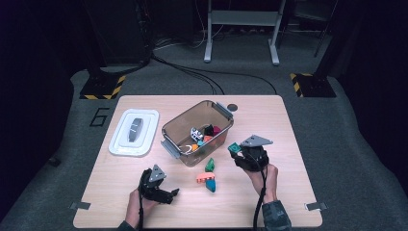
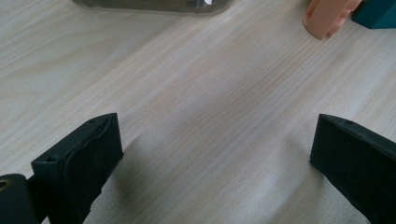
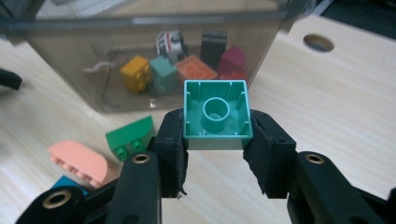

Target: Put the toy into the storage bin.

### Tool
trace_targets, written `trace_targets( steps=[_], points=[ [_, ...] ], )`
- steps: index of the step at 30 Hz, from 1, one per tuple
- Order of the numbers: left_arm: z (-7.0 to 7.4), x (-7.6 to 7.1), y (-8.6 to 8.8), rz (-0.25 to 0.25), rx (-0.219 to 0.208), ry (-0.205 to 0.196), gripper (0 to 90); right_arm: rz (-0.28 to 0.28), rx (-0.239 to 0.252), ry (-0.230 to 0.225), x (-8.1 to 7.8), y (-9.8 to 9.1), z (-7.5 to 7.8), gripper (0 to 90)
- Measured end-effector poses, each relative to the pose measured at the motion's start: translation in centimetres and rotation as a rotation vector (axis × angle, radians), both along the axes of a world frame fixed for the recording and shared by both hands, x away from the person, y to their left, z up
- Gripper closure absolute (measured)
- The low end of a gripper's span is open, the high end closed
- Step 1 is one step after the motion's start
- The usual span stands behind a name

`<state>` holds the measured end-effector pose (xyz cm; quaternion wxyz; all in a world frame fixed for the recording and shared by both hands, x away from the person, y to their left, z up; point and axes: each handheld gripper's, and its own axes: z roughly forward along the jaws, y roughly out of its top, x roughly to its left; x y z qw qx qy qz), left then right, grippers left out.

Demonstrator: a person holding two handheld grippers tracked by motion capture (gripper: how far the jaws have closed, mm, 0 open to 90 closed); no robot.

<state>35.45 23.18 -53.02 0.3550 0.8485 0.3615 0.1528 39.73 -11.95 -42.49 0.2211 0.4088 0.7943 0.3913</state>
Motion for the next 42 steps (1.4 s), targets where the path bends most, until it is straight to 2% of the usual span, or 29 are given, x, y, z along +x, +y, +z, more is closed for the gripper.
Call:
trace_targets(
  steps=[3,4,8,9,11,13,17,19,23,27,29,31,33,34,38,39,42],
  points=[
    [0.0,0.0,0.0,0.000,0.000,0.001,2.1,-0.001,0.006,-0.007,0.8,-0.1,1.7,58.9],
    [0.0,0.0,0.0,0.000,-0.001,0.001,2.1,-0.001,0.006,-0.007,0.8,-0.1,1.7,58.9],
    [-0.1,0.0,0.0,0.011,-0.006,-0.005,2.2,-0.003,0.011,-0.024,1.8,0.0,3.4,58.8],
    [-0.1,0.0,-0.1,0.012,-0.011,-0.008,2.3,0.001,0.011,-0.016,2.1,0.1,3.8,58.8],
    [-0.1,0.0,-0.1,0.012,-0.016,-0.007,2.2,0.010,-0.004,-0.021,2.9,0.5,4.7,58.8],
    [-0.1,0.0,-0.1,0.012,-0.016,-0.007,2.2,0.022,-0.046,-0.013,4.2,1.3,5.7,58.8],
    [-0.1,0.0,-0.1,0.013,-0.017,-0.006,2.2,0.021,-0.057,0.006,5.5,2.2,6.5,58.8],
    [-0.1,0.0,0.0,0.009,-0.005,-0.012,2.3,0.039,-0.084,0.024,6.7,3.0,7.1,58.8],
    [-0.1,0.0,0.0,0.008,-0.006,-0.012,2.3,0.051,-0.094,0.037,7.8,3.8,7.3,58.7],
    [-0.1,0.1,0.0,0.009,-0.005,-0.014,2.3,0.050,-0.096,0.086,8.9,4.6,7.0,58.7],
    [-0.1,0.1,0.0,0.009,-0.005,-0.015,2.2,0.062,-0.115,0.103,9.5,5.0,6.7,58.7],
    [-0.1,0.1,-0.1,0.013,-0.010,-0.016,2.2,0.054,-0.134,0.132,9.9,5.2,6.4,58.7],
    [-0.1,0.1,-0.1,0.013,-0.010,-0.016,2.2,0.052,-0.129,0.144,10.0,5.3,6.2,58.7],
    [-0.1,0.1,-0.1,0.013,-0.010,-0.016,2.2,0.050,-0.147,0.165,10.3,5.4,5.9,58.6],
    [-0.1,0.1,0.0,0.009,-0.007,-0.016,2.2,0.042,-0.152,0.187,10.6,5.5,5.7,58.6],
    [-0.1,0.1,-0.1,0.013,-0.011,-0.016,2.2,0.031,-0.158,0.212,10.8,5.5,5.4,58.6],
    [-0.1,0.1,0.0,0.010,-0.006,-0.015,2.3,0.027,-0.161,0.228,11.0,5.4,5.2,58.5]
  ],
)
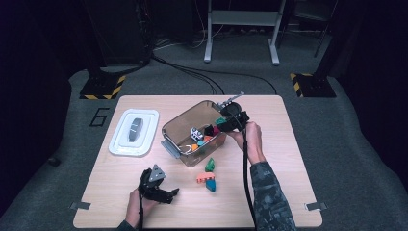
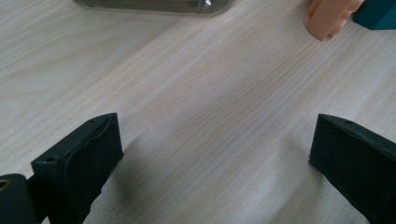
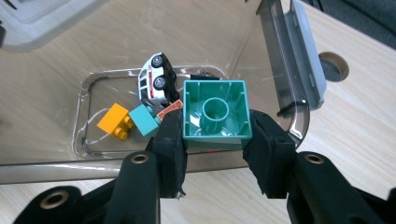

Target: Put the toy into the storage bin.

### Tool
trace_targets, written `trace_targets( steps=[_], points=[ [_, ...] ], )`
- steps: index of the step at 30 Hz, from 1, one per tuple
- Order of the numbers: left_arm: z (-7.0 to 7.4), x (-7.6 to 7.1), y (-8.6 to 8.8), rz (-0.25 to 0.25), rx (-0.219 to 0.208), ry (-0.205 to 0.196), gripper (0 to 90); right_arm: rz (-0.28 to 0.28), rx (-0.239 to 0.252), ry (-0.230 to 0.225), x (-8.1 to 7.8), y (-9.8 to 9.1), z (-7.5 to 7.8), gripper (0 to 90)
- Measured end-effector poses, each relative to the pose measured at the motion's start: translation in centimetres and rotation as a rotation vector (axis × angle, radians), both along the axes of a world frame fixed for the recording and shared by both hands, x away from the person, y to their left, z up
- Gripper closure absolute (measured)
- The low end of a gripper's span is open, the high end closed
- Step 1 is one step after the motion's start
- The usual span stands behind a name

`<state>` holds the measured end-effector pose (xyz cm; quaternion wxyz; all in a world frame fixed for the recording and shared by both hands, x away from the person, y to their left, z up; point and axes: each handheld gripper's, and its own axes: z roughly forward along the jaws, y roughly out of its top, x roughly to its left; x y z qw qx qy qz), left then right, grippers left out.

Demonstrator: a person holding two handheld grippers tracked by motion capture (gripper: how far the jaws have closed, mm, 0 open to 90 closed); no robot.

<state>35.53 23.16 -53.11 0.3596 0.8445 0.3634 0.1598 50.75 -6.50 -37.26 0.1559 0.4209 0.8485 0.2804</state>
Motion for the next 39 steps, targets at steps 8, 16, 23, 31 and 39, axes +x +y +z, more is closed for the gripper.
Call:
trace_targets(
  steps=[8,16,23,31,39],
  points=[
    [0.0,0.0,0.0,0.002,-0.004,0.000,2.3,-0.018,-0.011,0.015,0.1,0.0,-0.2,49.6],
    [0.0,0.0,0.0,-0.004,0.006,0.004,2.3,-0.023,0.023,-0.019,-0.9,-0.4,0.5,28.5],
    [0.0,0.0,0.0,0.000,-0.003,0.000,2.4,0.000,0.078,-0.089,-4.0,-0.5,1.0,17.5],
    [0.0,0.0,0.0,-0.005,0.002,0.003,2.4,0.034,0.115,-0.094,-7.1,-0.3,-0.8,13.3],
    [0.0,0.0,0.0,-0.007,0.003,0.009,2.4,0.041,0.148,-0.062,-9.7,-0.3,-4.2,8.0]
  ],
)
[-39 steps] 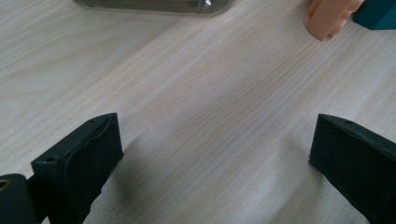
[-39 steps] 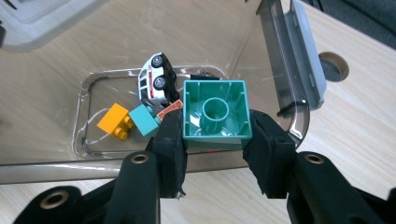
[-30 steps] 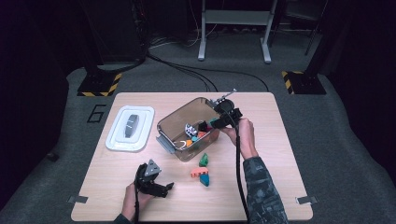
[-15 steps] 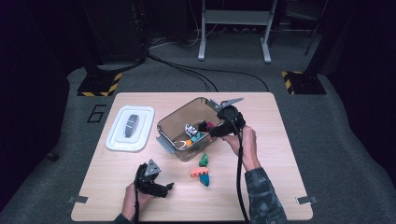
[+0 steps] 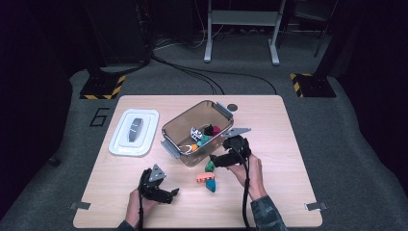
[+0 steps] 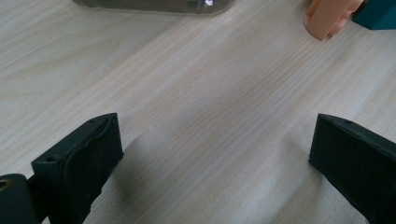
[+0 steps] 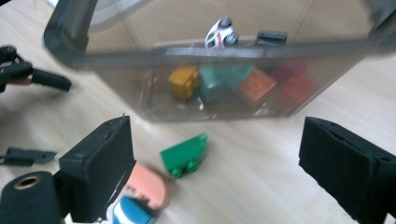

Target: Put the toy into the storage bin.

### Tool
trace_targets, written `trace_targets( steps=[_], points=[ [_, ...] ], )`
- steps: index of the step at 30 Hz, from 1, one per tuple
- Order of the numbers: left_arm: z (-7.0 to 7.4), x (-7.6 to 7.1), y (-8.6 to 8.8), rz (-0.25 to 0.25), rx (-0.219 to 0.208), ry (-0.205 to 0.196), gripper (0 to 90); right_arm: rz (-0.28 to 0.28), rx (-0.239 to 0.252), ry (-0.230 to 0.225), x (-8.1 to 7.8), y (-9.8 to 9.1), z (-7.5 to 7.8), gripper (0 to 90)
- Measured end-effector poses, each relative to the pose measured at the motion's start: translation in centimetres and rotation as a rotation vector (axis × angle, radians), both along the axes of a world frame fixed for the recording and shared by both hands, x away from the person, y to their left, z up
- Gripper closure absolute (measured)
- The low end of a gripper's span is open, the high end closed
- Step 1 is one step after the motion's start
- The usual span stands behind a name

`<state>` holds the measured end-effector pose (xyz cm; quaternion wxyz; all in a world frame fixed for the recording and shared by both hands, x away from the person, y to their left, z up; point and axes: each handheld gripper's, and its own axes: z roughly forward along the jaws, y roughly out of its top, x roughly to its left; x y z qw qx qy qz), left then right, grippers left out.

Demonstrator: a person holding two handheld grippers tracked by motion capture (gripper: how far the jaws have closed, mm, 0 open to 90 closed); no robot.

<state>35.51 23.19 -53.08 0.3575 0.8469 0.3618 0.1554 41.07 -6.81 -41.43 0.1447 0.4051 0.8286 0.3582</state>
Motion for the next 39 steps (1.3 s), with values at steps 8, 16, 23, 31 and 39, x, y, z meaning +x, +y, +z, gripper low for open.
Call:
trace_targets(
  steps=[8,16,23,31,39],
  points=[
    [0.0,0.0,0.0,0.003,-0.004,-0.002,2.4,0.026,0.021,0.038,-2.4,0.3,-3.8,4.8],
    [0.0,0.0,0.0,0.004,-0.004,-0.002,2.4,0.034,-0.012,0.025,-5.1,1.3,-7.0,19.6],
    [0.0,0.0,0.0,0.004,-0.005,-0.003,2.4,0.047,-0.031,0.035,-5.8,2.2,-8.3,33.6],
    [0.0,0.0,0.0,0.002,0.001,0.001,2.7,0.069,-0.069,0.028,-6.1,2.3,-9.2,52.9],
    [0.0,-0.1,-0.1,0.010,-0.006,-0.003,2.7,0.066,-0.076,0.027,-6.3,1.4,-9.2,58.9]
  ],
)
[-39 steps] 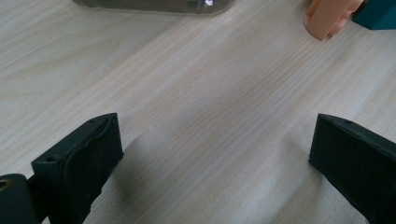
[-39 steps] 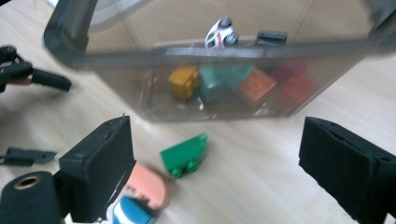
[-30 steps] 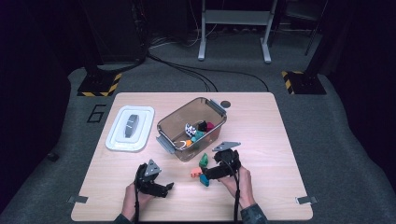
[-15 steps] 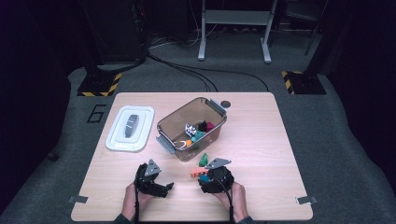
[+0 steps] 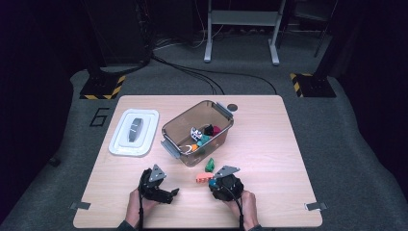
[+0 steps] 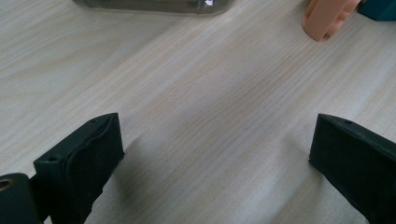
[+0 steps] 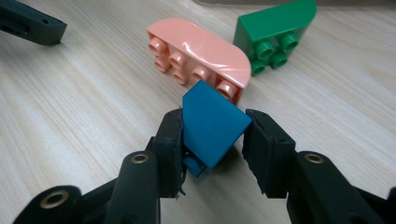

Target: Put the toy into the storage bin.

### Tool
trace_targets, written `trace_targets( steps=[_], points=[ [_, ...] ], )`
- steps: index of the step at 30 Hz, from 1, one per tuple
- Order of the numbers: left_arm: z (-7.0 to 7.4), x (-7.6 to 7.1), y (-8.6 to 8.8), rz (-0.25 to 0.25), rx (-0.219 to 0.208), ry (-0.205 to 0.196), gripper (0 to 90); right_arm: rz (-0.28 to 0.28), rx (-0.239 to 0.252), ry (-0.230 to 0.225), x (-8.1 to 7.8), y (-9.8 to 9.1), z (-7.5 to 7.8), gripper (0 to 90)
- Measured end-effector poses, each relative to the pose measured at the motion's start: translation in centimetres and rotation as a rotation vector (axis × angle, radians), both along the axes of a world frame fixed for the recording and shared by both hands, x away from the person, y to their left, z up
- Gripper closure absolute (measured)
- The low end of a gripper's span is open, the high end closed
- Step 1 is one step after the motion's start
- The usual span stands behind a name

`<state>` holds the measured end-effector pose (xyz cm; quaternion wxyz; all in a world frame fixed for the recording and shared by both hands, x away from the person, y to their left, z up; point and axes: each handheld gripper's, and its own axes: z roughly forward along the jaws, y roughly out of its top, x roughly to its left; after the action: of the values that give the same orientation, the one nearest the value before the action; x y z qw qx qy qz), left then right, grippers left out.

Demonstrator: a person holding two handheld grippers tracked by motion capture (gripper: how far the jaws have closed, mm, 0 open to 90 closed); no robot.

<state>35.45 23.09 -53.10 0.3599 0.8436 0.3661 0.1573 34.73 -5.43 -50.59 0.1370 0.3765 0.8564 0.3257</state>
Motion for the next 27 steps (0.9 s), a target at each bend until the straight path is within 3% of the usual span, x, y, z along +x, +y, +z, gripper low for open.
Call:
trace_targets(
  steps=[5,10,17,27],
  points=[
    [0.0,0.0,0.0,-0.001,0.003,0.003,2.7,-0.012,0.012,-0.007,0.0,-1.0,0.4,59.2],
    [0.0,0.1,0.1,-0.005,0.006,-0.002,2.6,-0.049,0.055,-0.022,0.0,-2.5,1.1,59.2],
    [0.1,0.1,0.1,-0.010,0.008,0.005,2.7,-0.095,0.086,-0.048,1.2,-4.6,2.4,59.3],
    [0.1,0.0,0.1,-0.011,0.010,0.006,2.7,-0.127,0.108,-0.058,2.8,-5.7,3.6,59.4]
  ],
)
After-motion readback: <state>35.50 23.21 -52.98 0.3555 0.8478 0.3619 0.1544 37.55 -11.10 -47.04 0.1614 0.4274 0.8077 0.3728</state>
